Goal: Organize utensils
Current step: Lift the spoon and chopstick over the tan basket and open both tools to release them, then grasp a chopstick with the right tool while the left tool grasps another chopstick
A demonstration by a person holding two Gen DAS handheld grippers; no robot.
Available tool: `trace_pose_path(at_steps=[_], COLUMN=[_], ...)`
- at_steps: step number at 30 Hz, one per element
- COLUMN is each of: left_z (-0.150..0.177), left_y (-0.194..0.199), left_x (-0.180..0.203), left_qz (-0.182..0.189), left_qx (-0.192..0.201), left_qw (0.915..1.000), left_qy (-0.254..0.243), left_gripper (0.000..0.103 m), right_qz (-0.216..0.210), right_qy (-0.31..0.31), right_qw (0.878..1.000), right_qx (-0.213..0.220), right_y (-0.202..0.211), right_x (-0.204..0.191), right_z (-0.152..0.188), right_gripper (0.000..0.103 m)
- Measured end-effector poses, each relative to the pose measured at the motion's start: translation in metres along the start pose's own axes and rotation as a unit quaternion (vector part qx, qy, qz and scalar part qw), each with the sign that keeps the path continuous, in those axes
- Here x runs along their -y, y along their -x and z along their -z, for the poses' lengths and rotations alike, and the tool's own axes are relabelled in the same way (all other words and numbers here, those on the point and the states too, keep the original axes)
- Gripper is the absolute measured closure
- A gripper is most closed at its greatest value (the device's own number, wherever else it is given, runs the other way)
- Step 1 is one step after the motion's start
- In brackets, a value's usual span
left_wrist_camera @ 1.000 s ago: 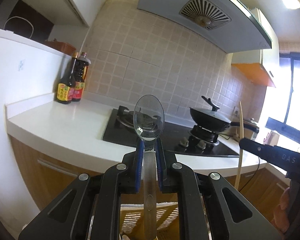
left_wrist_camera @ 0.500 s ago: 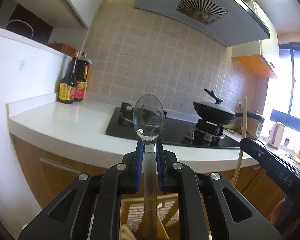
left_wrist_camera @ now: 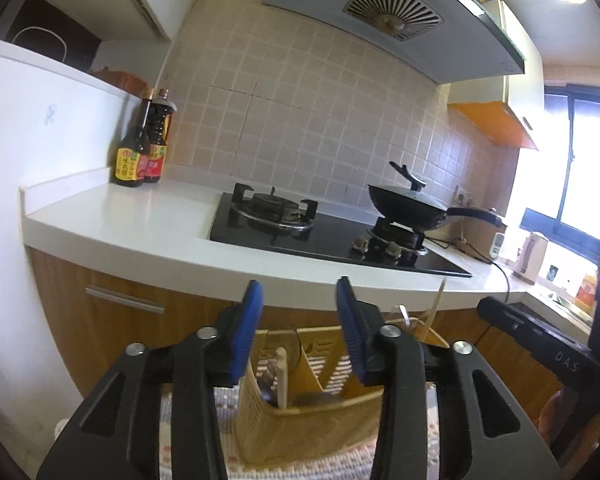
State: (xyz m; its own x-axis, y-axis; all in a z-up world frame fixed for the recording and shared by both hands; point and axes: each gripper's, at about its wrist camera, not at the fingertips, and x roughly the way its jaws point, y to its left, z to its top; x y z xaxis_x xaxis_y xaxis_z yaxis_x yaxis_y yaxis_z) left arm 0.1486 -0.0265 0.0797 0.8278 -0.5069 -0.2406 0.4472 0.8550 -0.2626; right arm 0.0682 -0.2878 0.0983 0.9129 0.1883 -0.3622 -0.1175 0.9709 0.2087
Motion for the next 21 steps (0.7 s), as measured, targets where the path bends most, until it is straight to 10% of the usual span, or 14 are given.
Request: trace_pose_path(at_steps=[7,12,21], left_z=[-0.006,-0.005,0.017], left_y=[0.046,0.075,0.083], left_x=[0.014,0.026,0.03], left_qz=[0.033,0.054,0.055], left_qx=[-0.006,-0.027,-0.124], left_qw=[0.9994,0.998,0.9904], left_qy=[-0.009,-0.017,-0.025], left_gripper=[0.056,0.043,0.042], right_qz=[-0.047,-0.042,0.034], right_qy=[-0.024,-0.045,-0.051], right_qw=[0.996,0.99,0.934], right_qx=[-0.067,-0.127,-0.351], right_y=[0.03,0.047,0.029], right_x=[0.004,0.001,-0.006], right_z=[0.015,0.033,0.104], right_gripper=[0.086,0.05,0.073])
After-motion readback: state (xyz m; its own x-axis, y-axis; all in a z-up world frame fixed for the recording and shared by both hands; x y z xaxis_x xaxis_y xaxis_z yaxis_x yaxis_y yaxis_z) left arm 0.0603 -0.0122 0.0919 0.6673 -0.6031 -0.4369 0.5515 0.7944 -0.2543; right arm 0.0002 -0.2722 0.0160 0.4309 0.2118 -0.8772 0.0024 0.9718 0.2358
